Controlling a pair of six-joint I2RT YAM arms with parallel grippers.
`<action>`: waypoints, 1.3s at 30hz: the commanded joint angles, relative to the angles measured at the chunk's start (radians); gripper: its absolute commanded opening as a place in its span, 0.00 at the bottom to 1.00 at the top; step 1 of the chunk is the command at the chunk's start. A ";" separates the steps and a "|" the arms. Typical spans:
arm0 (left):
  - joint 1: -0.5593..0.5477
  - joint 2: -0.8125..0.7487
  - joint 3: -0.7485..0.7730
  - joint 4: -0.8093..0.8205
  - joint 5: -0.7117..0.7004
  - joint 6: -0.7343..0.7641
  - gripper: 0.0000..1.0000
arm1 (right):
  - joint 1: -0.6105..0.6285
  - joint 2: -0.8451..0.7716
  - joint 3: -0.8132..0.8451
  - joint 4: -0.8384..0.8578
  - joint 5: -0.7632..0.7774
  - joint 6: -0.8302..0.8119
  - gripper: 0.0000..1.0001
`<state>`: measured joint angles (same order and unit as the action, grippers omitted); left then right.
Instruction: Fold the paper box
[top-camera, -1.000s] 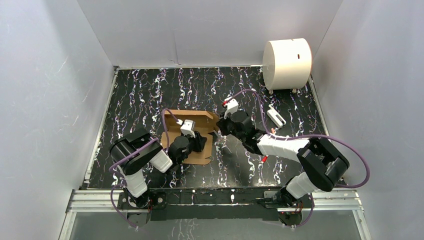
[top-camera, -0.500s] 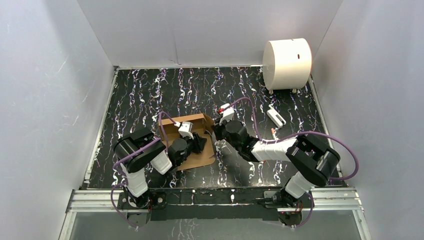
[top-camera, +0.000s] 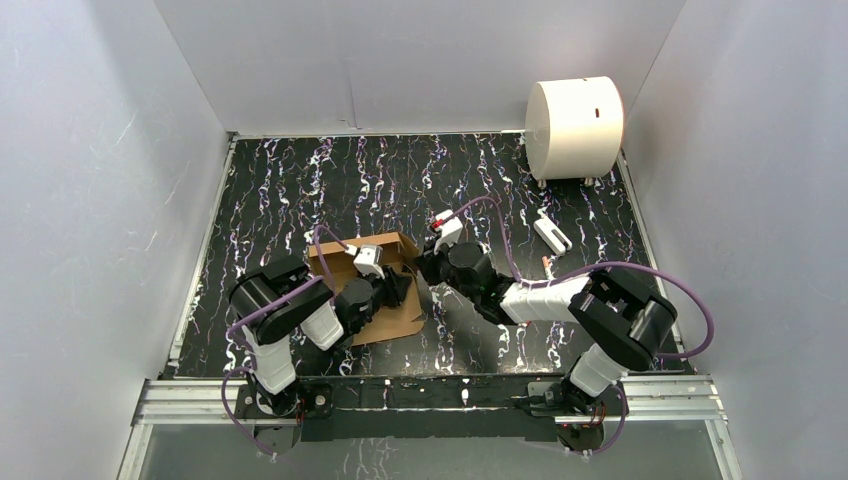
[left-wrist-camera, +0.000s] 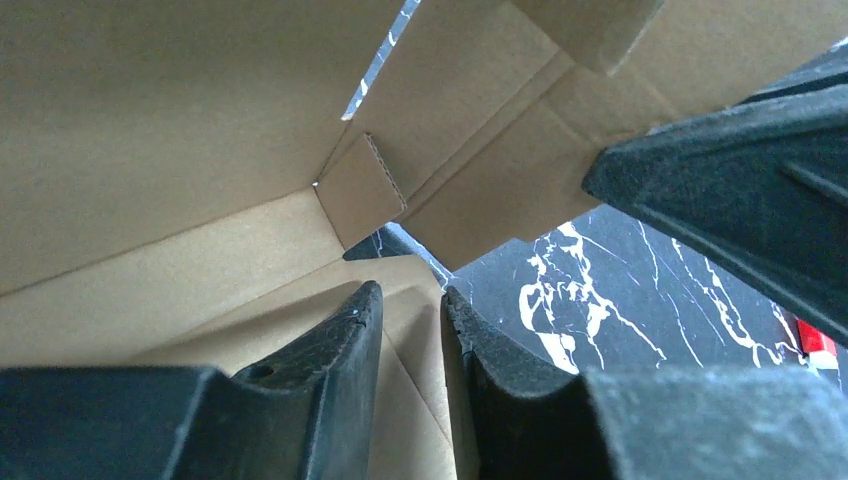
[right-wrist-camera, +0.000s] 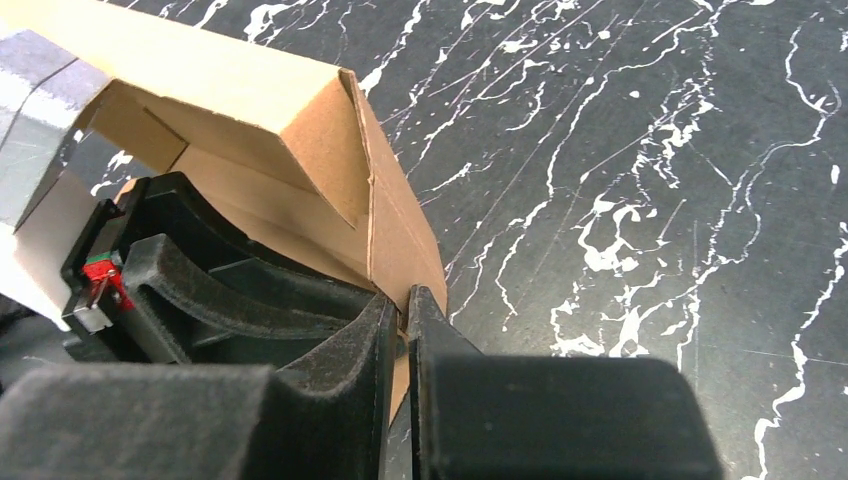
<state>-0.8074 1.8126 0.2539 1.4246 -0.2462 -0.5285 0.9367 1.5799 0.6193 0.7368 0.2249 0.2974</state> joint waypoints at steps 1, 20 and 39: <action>0.001 0.031 -0.025 0.084 -0.047 -0.027 0.26 | 0.013 0.006 0.033 0.067 -0.031 0.013 0.18; 0.006 -0.315 -0.160 0.039 -0.008 -0.120 0.41 | -0.074 -0.253 -0.001 -0.097 -0.119 -0.276 0.64; 0.306 -0.951 -0.221 -0.500 0.105 -0.613 0.68 | -0.297 -0.092 0.054 -0.078 -0.377 -0.449 0.66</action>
<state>-0.5613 0.8761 0.0509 0.9798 -0.2214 -0.9760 0.6441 1.4521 0.6186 0.5846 -0.1024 -0.0990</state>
